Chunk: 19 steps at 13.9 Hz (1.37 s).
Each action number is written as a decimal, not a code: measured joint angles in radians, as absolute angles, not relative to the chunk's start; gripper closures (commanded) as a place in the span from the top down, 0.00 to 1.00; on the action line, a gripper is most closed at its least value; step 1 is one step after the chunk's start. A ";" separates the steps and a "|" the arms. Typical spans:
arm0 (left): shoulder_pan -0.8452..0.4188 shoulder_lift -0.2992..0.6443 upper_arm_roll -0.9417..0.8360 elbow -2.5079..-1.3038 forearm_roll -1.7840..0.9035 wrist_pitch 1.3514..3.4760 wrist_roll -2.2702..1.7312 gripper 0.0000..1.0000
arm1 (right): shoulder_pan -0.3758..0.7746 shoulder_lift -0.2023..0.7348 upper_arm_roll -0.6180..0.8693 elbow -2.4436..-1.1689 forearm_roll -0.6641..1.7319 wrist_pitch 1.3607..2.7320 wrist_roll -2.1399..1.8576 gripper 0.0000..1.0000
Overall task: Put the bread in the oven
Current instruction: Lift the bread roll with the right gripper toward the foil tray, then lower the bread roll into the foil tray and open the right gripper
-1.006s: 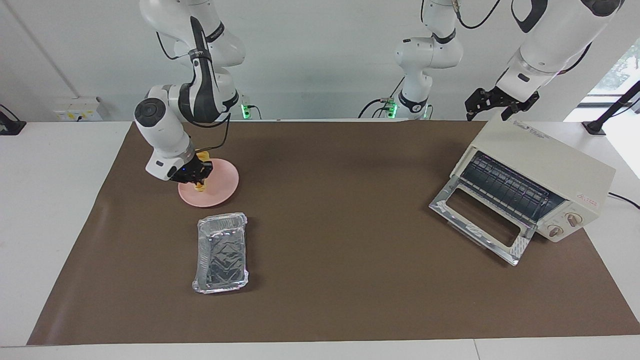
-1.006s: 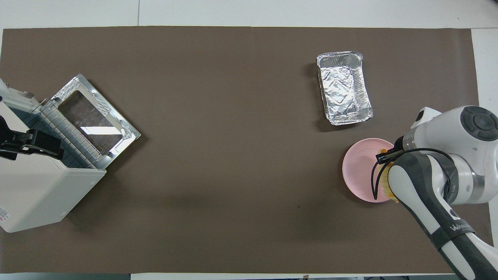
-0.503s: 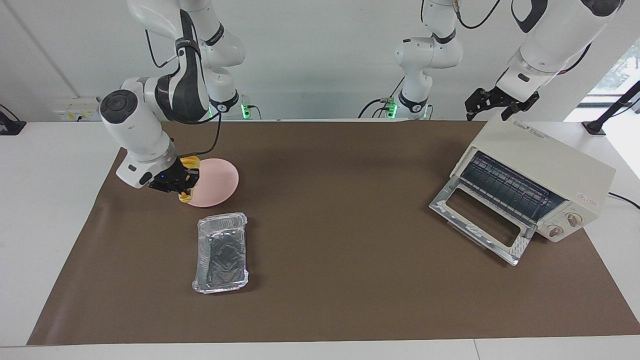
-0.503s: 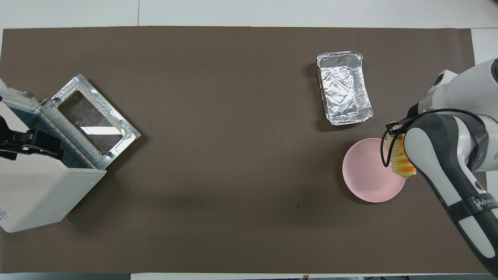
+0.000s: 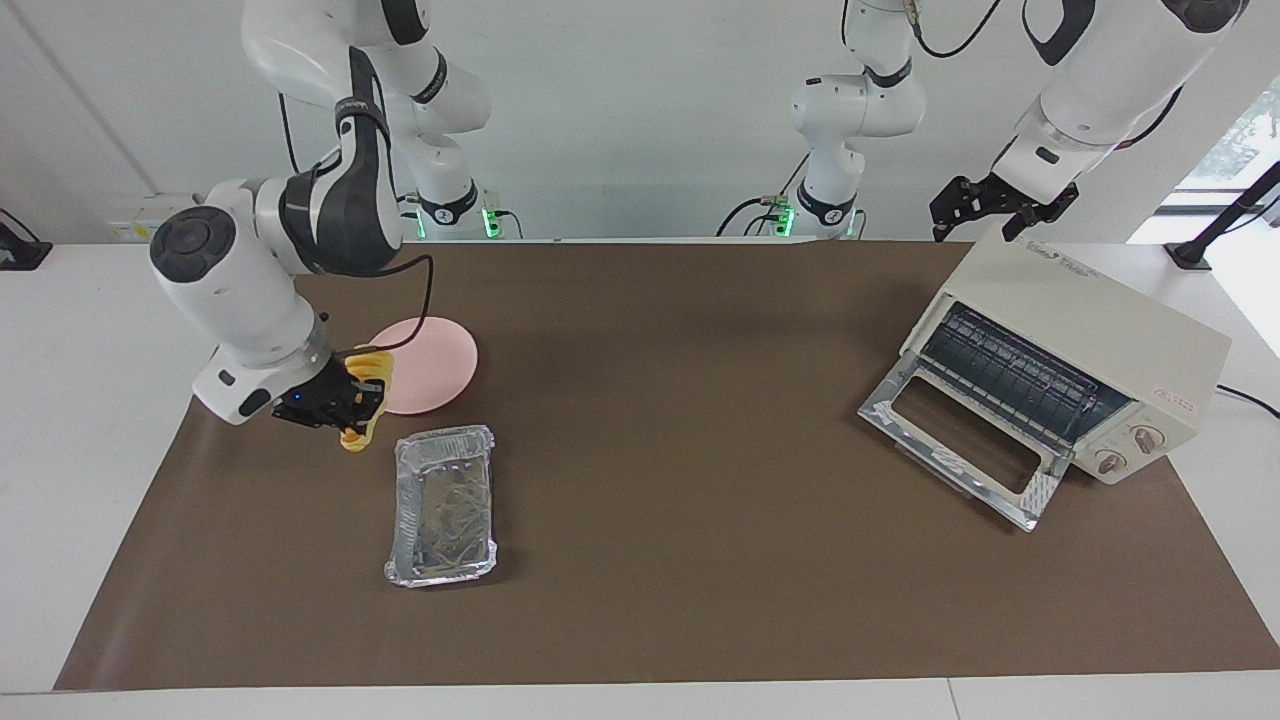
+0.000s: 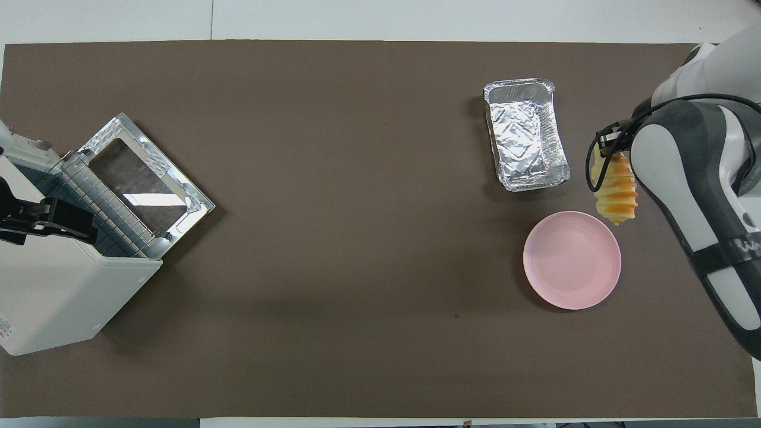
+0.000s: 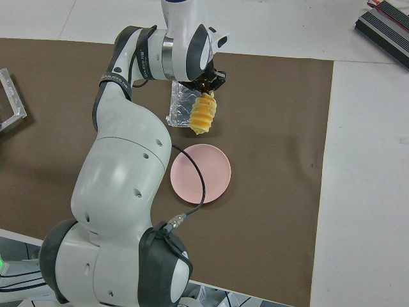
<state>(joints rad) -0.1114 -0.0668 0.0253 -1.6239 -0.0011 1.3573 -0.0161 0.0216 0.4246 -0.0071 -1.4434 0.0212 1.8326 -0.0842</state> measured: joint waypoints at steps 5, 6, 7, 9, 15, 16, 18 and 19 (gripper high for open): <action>-0.111 -0.067 0.025 -1.624 -0.001 1.357 -0.016 1.00 | 0.086 0.642 -0.010 -1.239 0.008 1.835 -0.024 0.00; -0.111 -0.067 0.025 -1.624 -0.001 1.357 -0.016 1.00 | 0.093 0.658 -0.011 -1.223 -0.001 1.838 -0.023 0.00; -0.111 -0.067 0.025 -1.624 -0.001 1.357 -0.016 1.00 | 0.097 0.668 -0.011 -1.212 -0.007 1.842 -0.023 0.00; -0.111 -0.067 0.025 -1.624 -0.001 1.357 -0.016 1.00 | 0.100 0.682 -0.012 -1.182 -0.011 1.843 -0.023 0.00; -0.111 -0.067 0.025 -1.624 -0.001 1.357 -0.016 1.00 | 0.111 0.754 -0.011 -1.083 -0.011 1.846 -0.021 0.00; -0.111 -0.067 0.025 -1.624 -0.001 1.357 -0.016 1.00 | 0.117 0.765 -0.011 -1.079 -0.011 1.853 -0.020 0.00; -0.111 -0.067 0.025 -1.624 -0.001 1.357 -0.016 1.00 | 0.132 0.784 -0.011 -1.074 -0.011 1.873 -0.016 0.00; -0.111 -0.067 0.025 -1.624 -0.001 1.357 -0.016 1.00 | 0.137 0.791 -0.011 -1.073 -0.012 1.881 -0.015 0.00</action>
<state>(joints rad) -0.1114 -0.0668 0.0253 -1.6239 -0.0011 1.3573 -0.0161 0.1367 0.7908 -0.0115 -1.0734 -0.0115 1.8813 -0.0152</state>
